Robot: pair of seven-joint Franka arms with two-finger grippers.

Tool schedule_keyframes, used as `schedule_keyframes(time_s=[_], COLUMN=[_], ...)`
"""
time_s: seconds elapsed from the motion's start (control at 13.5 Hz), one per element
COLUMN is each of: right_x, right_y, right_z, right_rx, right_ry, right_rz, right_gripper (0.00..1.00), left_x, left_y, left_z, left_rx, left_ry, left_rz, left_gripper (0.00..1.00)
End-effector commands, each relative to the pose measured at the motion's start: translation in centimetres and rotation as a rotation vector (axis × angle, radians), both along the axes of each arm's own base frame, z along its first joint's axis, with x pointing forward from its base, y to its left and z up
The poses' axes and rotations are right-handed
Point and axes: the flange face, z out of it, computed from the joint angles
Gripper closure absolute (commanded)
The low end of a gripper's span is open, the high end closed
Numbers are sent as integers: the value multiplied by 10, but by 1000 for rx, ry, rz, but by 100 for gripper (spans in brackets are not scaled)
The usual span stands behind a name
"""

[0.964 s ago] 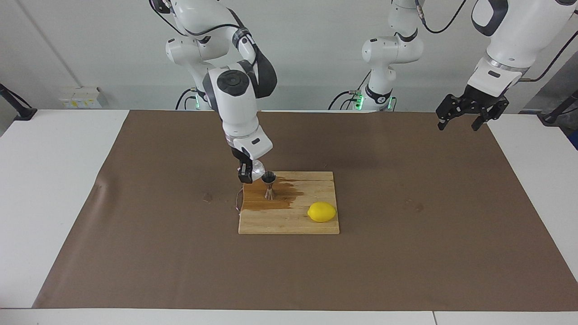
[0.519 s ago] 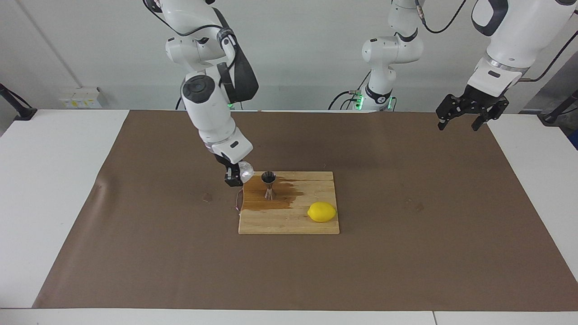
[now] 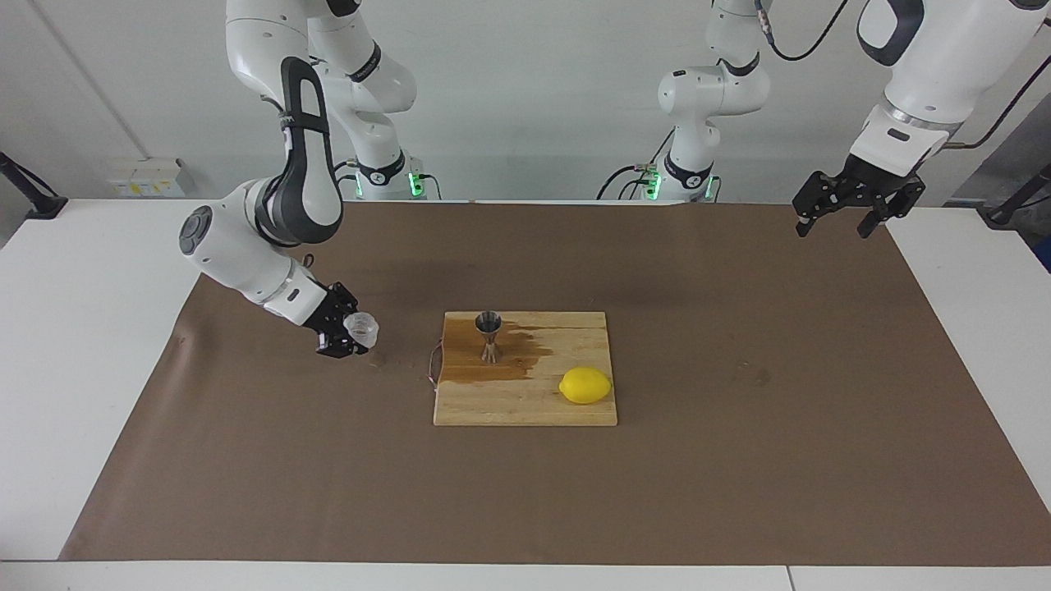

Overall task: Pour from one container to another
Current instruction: 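Carry the white cup back and set it down with the right gripper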

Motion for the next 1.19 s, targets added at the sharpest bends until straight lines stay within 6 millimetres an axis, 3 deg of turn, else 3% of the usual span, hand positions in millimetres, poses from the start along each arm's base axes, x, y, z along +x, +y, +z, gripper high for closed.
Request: schedule_keyframes(time_s=[0.0,0.15,0.22,0.59,0.67,0.74,0.82,1.11], right_x=[-7,-7,-6,3,2,2,2,-1], right_y=[-14,-15,-17,-13,-13,-14,-14,-4], right_z=[-25,-38,-39,-43,-44,-43,-44,-13], right_rx=[66,87,86,50,49,51,55,64], right_ry=[-28,-44,-51,-109,-109,-106,-95,-54], right_rz=[13,32,35,22,17,16,7,-49], right_gripper=[80,79,73,71,49,19,0,0], left_x=[-7,-7,-7,-7,-7,-7,-7,-7], left_y=[2,2,2,2,2,2,2,2], left_z=[1,1,0,1,0,0,1,0], left_rx=[-7,-8,-8,-8,-8,-8,-8,-8], left_ry=[5,5,7,5,7,7,5,7], left_rz=[14,14,14,14,14,14,14,14], left_gripper=[0,0,0,0,0,0,0,0])
